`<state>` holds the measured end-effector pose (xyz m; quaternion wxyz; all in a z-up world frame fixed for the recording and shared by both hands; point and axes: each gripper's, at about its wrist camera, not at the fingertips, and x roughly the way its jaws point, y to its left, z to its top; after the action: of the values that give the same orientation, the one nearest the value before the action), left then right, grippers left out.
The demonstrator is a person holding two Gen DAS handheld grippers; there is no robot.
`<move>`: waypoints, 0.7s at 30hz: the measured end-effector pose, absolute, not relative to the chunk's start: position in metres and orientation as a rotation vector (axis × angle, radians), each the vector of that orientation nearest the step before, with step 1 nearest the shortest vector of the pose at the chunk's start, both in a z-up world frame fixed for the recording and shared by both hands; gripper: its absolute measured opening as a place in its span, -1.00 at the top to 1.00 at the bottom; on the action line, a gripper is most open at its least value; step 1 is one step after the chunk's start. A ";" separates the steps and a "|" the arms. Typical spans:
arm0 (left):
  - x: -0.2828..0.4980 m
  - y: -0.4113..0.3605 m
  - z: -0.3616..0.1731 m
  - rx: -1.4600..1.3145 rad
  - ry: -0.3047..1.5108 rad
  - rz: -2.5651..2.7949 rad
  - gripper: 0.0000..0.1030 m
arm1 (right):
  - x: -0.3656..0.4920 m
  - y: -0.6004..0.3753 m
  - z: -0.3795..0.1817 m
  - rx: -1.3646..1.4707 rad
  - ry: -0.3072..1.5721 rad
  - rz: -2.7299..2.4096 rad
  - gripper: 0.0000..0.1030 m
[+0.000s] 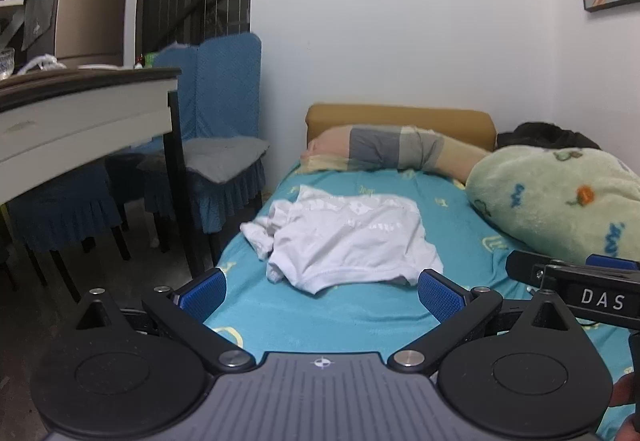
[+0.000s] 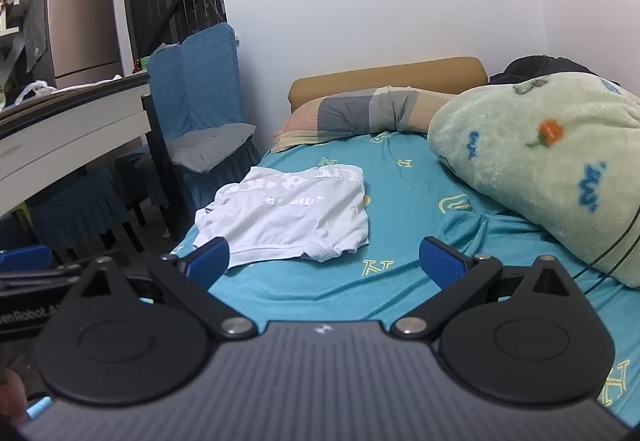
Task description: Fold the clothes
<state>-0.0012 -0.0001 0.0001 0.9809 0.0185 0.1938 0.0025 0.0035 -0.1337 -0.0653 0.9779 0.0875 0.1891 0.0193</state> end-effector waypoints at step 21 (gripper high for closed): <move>0.002 -0.001 -0.004 0.043 0.447 0.002 -1.00 | 0.004 -0.131 -0.068 0.182 0.381 0.045 -1.00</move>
<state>0.0019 -0.0013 -0.0044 0.9749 0.0214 0.2217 0.0011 0.0041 -0.1310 -0.0681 0.9776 0.0902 0.1889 0.0221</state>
